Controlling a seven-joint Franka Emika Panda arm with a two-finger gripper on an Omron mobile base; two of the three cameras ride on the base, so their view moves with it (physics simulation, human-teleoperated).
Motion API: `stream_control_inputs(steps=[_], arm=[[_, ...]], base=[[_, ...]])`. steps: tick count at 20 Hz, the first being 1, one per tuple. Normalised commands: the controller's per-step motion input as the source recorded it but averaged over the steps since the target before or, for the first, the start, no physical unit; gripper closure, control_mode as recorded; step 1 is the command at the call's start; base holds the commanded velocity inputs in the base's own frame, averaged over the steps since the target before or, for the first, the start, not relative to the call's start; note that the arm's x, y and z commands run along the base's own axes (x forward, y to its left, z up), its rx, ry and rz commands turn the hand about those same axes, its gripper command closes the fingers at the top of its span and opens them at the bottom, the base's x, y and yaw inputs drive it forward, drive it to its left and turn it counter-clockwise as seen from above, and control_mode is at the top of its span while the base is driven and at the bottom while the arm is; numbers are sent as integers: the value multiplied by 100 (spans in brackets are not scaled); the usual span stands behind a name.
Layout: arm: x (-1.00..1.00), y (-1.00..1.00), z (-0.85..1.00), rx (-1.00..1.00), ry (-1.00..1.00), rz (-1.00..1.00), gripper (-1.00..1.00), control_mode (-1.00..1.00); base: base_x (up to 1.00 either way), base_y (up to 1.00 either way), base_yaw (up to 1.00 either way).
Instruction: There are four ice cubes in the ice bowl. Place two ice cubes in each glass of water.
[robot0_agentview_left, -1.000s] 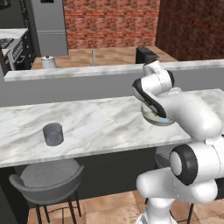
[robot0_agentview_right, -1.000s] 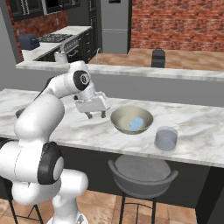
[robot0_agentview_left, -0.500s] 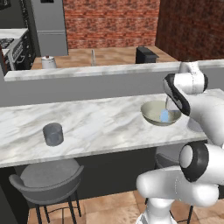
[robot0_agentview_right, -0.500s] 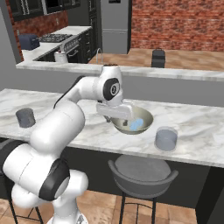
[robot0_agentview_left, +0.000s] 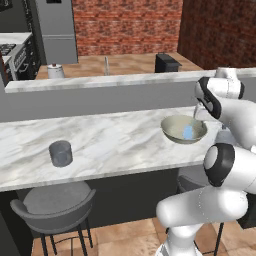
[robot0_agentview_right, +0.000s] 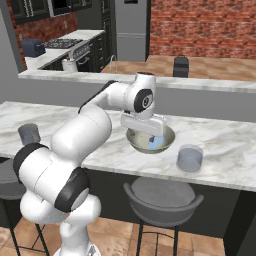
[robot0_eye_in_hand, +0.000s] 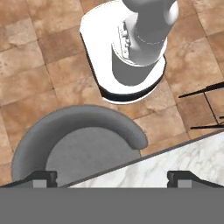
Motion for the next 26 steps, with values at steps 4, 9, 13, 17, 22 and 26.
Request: stream_control_inputs(steps=[4,9,13,17,22,26], arm=[[22,17,-46,0,-4,2,-100,-100],[14,8,-62,0,-7,0,-100,-100],[22,0,-37,1,-11,0,-100,-100],[37,0,-22,0,-7,3,-100,-100],[47,0,-3,0,-6,5,-100,-100],[46,0,0,0,-4,7,-100,-100]], base=[[0,0,0],[0,0,0],[0,0,0],[0,0,0],[0,0,0],[0,0,0]])
